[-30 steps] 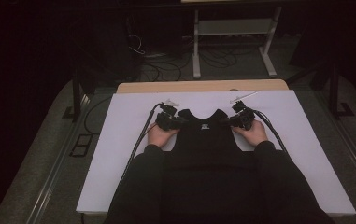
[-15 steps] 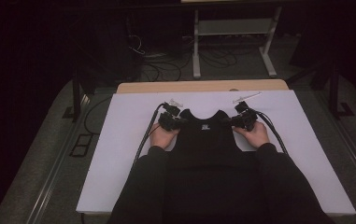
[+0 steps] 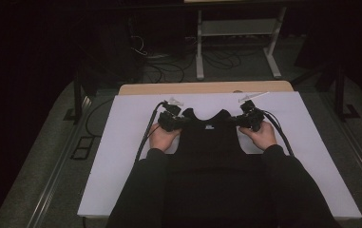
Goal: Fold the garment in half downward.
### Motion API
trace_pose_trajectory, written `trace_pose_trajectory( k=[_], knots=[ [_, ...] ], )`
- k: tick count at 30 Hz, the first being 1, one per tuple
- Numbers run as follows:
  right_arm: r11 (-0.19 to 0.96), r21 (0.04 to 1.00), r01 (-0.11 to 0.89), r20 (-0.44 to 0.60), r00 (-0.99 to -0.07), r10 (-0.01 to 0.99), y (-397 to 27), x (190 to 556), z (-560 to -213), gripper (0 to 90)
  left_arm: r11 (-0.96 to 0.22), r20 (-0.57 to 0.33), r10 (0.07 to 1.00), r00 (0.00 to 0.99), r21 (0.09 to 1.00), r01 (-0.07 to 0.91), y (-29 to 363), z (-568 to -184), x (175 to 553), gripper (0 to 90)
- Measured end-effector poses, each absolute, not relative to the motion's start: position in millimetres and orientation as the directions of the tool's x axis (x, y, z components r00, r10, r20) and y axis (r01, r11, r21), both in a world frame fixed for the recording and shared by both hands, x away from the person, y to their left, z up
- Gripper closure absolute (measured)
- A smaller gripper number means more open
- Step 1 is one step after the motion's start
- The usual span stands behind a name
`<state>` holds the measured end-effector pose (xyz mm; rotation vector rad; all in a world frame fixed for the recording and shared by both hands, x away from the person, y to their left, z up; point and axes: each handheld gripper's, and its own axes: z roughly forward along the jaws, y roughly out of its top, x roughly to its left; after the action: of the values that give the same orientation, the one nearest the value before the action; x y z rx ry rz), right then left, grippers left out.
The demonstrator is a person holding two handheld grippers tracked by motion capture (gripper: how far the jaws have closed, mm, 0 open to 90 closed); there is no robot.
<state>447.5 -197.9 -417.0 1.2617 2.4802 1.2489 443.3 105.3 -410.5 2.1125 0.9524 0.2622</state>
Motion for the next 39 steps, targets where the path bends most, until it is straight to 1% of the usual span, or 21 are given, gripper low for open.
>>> trace_pose_trajectory(
  k=[10,15,18,31,36,39],
  knots=[
    [0.32,0.727,0.608,0.242,-0.662,0.709,-200.3,433.1,-391.2,83.0,-0.346,-0.162,0.701,0.694,0.773,0.531,112.5,-387.4,430.7,85.7],
    [0.322,0.732,0.601,0.234,-0.665,0.709,-201.0,424.2,-380.1,83.0,-0.337,-0.171,0.691,0.702,0.784,0.522,115.1,-378.5,422.7,85.7],
    [0.332,0.731,0.596,0.224,-0.669,0.709,-199.6,418.4,-375.0,82.9,-0.354,-0.161,0.679,0.716,0.783,0.512,115.7,-373.8,418.3,85.7],
    [0.351,0.734,0.582,0.198,-0.677,0.709,-197.4,391.7,-359.0,83.0,-0.363,-0.169,0.652,0.739,0.787,0.499,119.5,-362.5,399.2,85.7],
    [0.348,0.743,0.572,0.203,-0.688,0.696,-196.8,376.9,-355.9,83.0,-0.393,-0.147,0.632,0.761,0.785,0.478,124.5,-359.0,386.7,85.7],
    [0.346,0.743,0.573,0.211,-0.691,0.691,-195.8,368.8,-355.6,83.0,-0.385,-0.16,0.627,0.762,0.787,0.482,127.2,-360.3,379.4,85.7]
  ],
)
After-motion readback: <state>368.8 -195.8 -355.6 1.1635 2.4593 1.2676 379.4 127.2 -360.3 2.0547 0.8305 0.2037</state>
